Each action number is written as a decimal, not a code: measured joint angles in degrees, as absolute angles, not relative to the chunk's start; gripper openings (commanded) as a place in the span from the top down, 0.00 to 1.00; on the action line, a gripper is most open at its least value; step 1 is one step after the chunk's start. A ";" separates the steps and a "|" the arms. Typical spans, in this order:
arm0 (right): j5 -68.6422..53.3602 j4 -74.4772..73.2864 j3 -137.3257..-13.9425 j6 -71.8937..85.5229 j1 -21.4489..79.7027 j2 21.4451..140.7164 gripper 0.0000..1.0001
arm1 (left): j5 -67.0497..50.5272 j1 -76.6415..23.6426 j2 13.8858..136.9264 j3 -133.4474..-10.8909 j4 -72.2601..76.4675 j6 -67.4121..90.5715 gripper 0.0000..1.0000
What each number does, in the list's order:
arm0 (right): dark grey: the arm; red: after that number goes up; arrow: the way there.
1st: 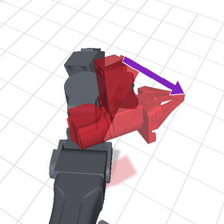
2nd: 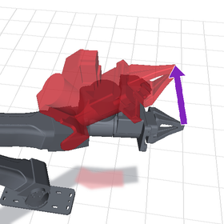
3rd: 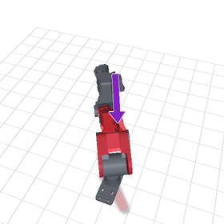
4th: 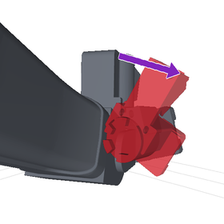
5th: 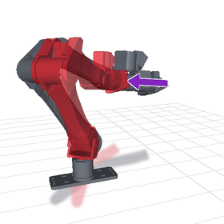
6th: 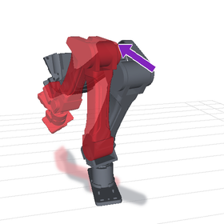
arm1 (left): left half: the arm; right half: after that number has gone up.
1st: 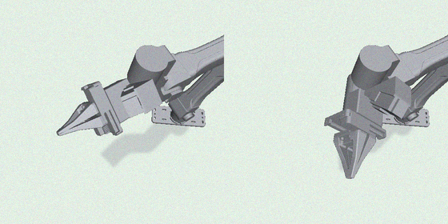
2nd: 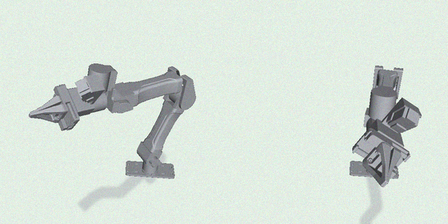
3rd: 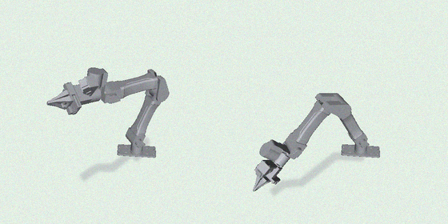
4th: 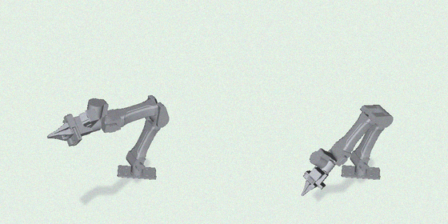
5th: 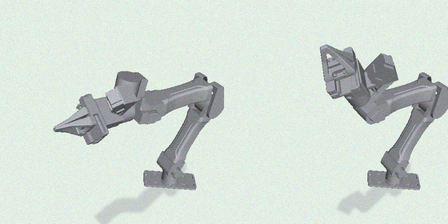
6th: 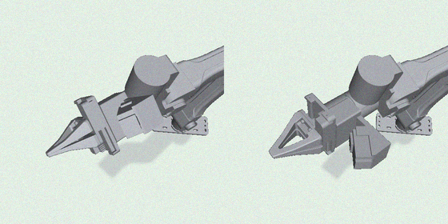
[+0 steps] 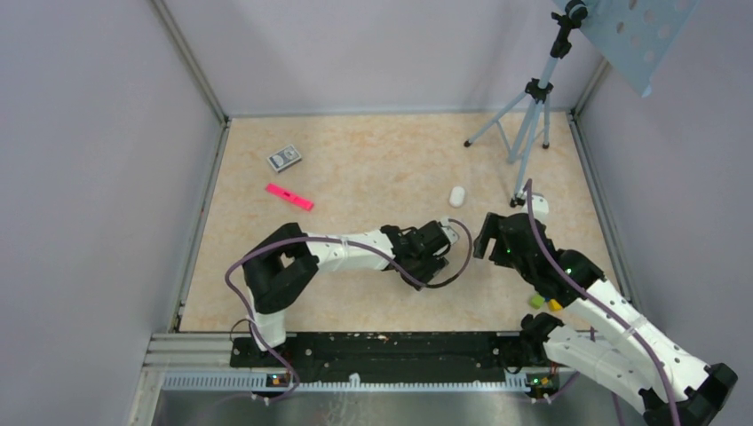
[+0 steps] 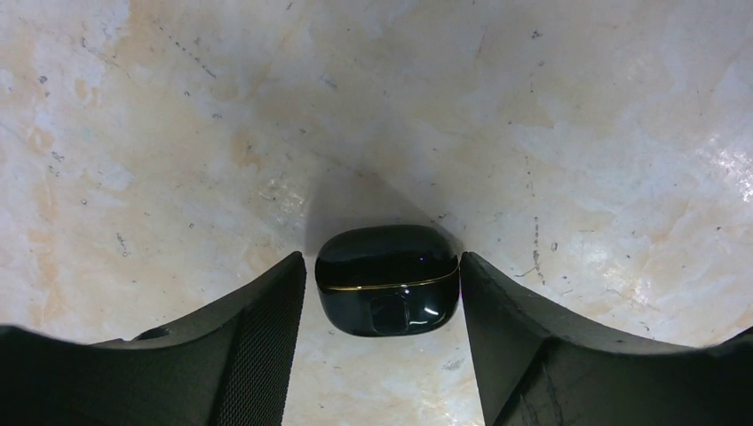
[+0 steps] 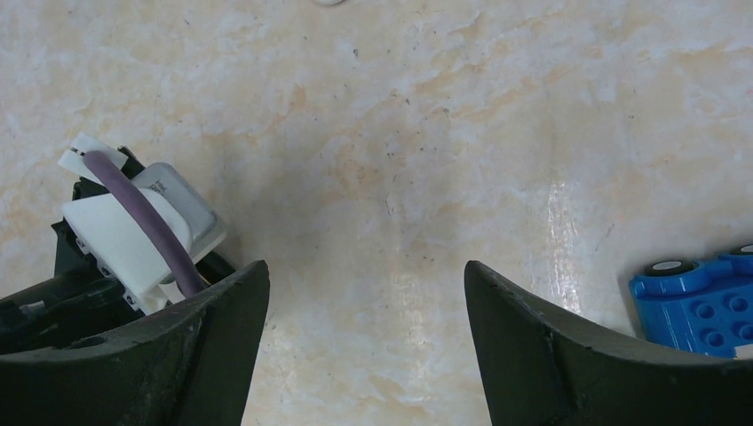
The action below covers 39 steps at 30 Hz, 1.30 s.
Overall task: Insert the wireless bluetooth earbuds into the charging case
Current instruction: Pick up the charging case from the center of the board.
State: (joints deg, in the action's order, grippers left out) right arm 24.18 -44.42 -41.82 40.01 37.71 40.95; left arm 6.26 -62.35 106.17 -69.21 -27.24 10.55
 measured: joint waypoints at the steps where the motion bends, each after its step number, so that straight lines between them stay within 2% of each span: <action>1: 24.18 -44.42 -41.80 39.99 37.69 40.97 0.21 | 6.92 -62.65 106.45 -69.69 -27.57 10.57 0.33; 9: 24.10 -44.14 -41.76 39.38 37.19 41.04 0.19 | 10.57 -64.25 106.67 -71.48 -29.89 10.52 0.42; 14: 20.86 -42.65 -41.12 39.09 32.80 39.29 0.19 | 10.76 -64.31 106.67 -71.46 -29.87 10.55 0.42; 16: 17.91 -42.30 -40.86 38.79 28.62 38.35 0.19 | 10.76 -64.31 106.59 -71.35 -29.71 10.55 0.39; 20: 11.31 -40.84 -40.86 38.46 20.16 37.71 0.19 | 10.70 -64.31 105.97 -70.54 -29.63 10.33 0.24; 24: 7.25 -39.31 -40.86 38.65 16.62 37.54 0.19 | 10.70 -64.31 105.91 -70.32 -29.74 10.46 0.18; 32: 4.67 -38.02 -40.86 38.79 16.36 39.40 0.19 | 10.96 -64.31 105.91 -69.84 -30.06 12.12 0.20; 39: 4.60 -37.95 -40.86 38.61 16.36 39.18 0.19 | 10.92 -64.31 105.91 -69.04 -30.44 13.04 0.28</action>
